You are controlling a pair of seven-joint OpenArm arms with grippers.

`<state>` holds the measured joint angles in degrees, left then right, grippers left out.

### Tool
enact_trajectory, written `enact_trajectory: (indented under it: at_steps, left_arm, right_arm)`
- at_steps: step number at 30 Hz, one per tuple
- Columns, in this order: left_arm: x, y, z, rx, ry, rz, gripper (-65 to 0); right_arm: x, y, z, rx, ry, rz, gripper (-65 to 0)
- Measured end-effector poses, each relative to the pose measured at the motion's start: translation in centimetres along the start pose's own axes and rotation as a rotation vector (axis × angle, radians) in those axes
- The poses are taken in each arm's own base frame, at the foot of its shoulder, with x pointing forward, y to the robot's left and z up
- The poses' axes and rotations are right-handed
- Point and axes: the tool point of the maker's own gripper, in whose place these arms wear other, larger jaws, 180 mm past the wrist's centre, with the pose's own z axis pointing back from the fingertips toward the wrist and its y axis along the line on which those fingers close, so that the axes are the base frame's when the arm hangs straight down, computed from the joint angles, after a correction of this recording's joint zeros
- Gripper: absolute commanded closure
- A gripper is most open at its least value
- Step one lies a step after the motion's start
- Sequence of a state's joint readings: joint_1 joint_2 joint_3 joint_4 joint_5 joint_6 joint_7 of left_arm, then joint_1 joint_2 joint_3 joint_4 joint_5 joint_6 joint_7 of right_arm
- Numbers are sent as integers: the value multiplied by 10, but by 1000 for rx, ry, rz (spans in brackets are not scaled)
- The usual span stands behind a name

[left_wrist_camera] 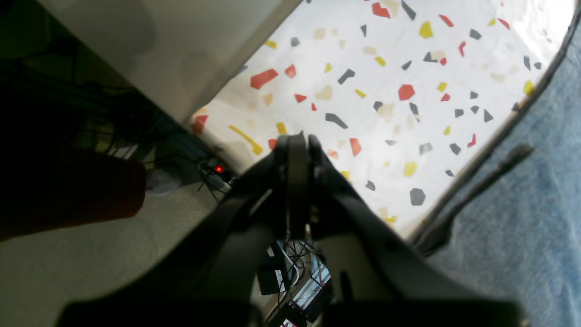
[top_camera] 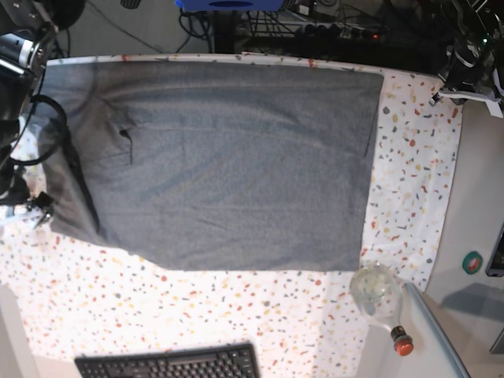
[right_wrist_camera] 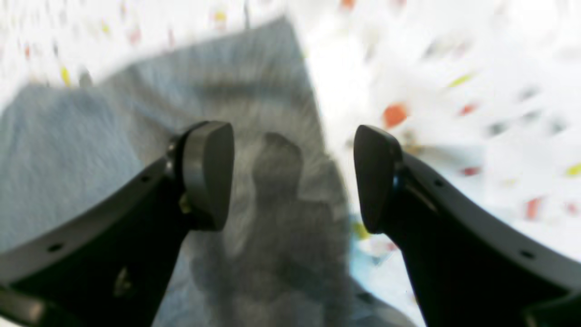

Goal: Layout the t-shirt on the table in an organized manner, then fold the t-shirt properly
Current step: 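Tuck the shirt side edge inward with the right gripper, then lower the left gripper and grasp the shirt's side edge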

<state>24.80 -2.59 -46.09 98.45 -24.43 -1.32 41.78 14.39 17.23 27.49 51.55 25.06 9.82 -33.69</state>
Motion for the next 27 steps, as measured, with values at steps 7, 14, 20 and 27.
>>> enact_trajectory:
  at_steps: [7, 14, 20, 27]
  left_arm:
    - [0, 0, 0, 0, 0, 0, 0]
    - [0, 0, 0, 0, 1, 0, 0]
    - [0, 0, 0, 0, 1, 0, 0]
    - [0, 0, 0, 0, 0, 0, 0]
  right_arm:
    - [-30, -16, -13, -39, 68, -48, -389]
    - [-30, -8, -17, 0, 55, -5, -384]
    - [-36, 26, -24, 79, 79, 51, -384]
    - [-34, 31, -25, 89, 88, 52, -357]
